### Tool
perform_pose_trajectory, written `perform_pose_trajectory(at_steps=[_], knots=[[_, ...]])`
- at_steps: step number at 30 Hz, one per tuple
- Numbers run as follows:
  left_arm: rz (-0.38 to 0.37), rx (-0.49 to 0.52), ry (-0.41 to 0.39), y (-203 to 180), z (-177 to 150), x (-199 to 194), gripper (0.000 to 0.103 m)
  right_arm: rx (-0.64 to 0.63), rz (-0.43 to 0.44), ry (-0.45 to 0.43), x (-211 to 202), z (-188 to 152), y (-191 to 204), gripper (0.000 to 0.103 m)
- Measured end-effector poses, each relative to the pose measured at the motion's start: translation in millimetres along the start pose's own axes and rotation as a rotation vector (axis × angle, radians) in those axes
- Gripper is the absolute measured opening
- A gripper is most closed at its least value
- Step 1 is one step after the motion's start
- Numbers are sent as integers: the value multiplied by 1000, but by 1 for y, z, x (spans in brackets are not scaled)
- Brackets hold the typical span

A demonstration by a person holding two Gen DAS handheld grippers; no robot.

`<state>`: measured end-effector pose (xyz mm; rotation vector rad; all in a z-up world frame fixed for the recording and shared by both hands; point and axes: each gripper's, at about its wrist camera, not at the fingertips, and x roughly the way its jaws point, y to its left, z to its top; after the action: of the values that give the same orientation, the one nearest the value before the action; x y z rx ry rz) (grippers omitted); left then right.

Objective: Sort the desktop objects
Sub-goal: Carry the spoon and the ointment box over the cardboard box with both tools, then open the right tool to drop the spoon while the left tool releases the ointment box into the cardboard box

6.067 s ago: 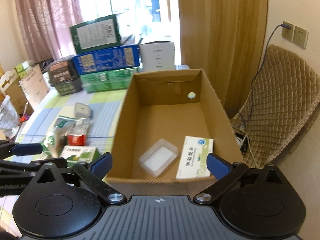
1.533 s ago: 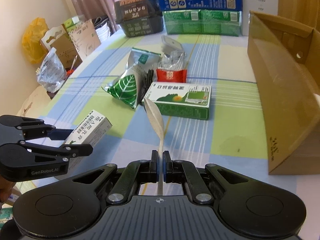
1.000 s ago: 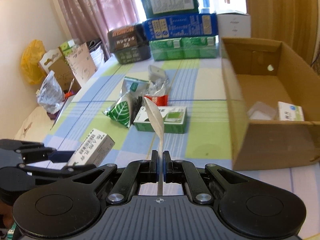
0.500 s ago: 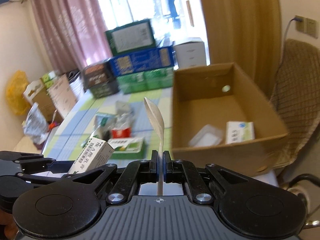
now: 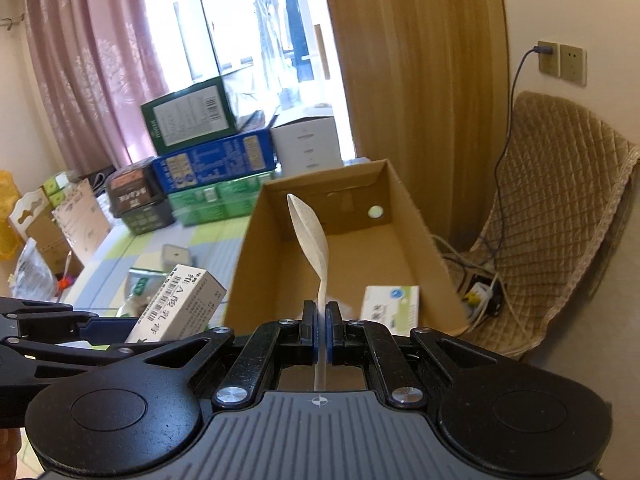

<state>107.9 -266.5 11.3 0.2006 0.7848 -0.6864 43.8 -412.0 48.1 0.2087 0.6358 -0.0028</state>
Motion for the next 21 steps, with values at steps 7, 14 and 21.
perform_pose_trajectory(at_steps=[7, 14, 21], knots=[[-13, -11, 12, -11, 24, 29, 33, 4, -16, 17, 17, 13, -26, 0], [-8, -22, 25, -11, 36, 52, 33, 6, -16, 40, 40, 21, -39, 0], [-14, -37, 34, -6, 44, 70, 33, 4, -17, 53, 58, 28, -45, 0]])
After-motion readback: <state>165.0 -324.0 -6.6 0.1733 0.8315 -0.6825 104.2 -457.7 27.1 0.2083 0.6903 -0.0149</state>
